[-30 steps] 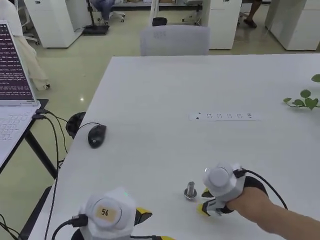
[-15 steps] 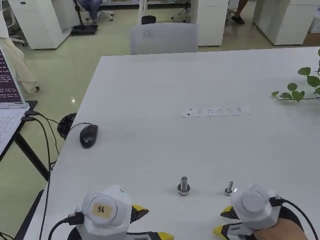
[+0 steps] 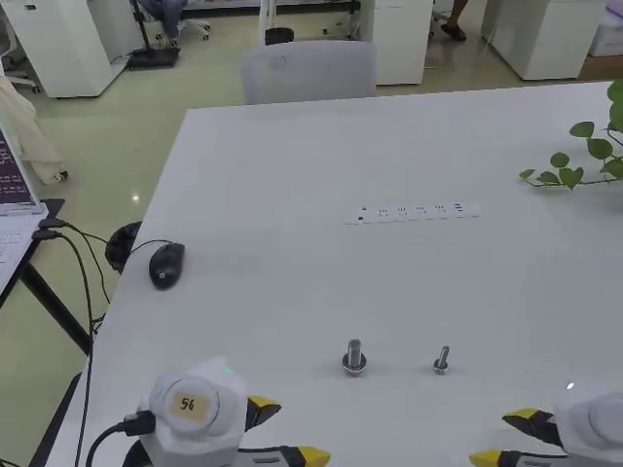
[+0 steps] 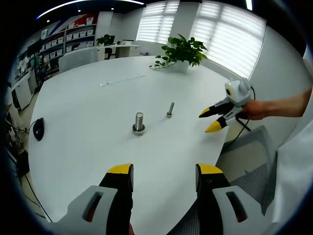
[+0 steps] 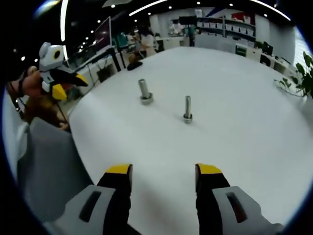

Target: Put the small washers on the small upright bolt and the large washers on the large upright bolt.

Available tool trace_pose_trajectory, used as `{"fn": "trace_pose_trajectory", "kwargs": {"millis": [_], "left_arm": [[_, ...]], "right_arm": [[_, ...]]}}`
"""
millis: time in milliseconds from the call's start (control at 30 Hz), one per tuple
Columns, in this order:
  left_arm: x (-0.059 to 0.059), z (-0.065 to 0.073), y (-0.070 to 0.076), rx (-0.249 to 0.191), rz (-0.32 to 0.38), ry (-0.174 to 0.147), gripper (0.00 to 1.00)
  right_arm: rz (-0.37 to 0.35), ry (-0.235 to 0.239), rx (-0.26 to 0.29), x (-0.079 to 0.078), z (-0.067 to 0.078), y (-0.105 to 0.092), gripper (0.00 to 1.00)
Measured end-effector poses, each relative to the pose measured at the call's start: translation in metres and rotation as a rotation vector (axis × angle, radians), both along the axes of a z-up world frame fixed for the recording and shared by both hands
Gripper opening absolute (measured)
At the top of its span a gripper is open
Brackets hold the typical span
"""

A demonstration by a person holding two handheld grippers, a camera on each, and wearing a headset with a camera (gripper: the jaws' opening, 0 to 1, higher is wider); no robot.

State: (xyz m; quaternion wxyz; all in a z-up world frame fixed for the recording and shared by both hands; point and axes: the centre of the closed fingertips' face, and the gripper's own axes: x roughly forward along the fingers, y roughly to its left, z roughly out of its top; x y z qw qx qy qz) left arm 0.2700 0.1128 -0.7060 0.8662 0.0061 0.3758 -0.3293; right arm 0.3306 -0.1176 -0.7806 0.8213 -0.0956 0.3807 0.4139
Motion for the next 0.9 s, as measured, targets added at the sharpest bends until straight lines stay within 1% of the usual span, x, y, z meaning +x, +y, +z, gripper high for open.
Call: {"fn": "trace_pose_trajectory", "kwargs": {"millis": [100, 167, 200, 333, 467, 900], "left_arm": [[0.001, 0.000, 0.002, 0.000, 0.005, -0.001, 0.50], [0.001, 0.000, 0.003, -0.001, 0.010, -0.002, 0.50], [0.001, -0.001, 0.004, 0.000, 0.011, -0.001, 0.50], [0.001, -0.002, 0.004, 0.000, 0.014, -0.002, 0.51], [0.000, 0.000, 0.002, -0.002, 0.008, -0.005, 0.51], [-0.001, 0.001, -0.002, 0.003, -0.006, -0.004, 0.51]], "right_arm": [[-0.030, -0.011, 0.020, 0.001, 0.003, -0.009, 0.55], [-0.038, -0.020, 0.026, 0.001, 0.005, -0.013, 0.58], [-0.040, -0.023, 0.027, 0.000, 0.004, -0.015, 0.59], [-0.044, -0.017, 0.019, -0.004, 0.002, -0.018, 0.59], [-0.061, -0.013, 0.029, -0.006, 0.001, -0.020, 0.60], [-0.074, -0.003, 0.037, -0.010, 0.000, -0.019, 0.60]]}}
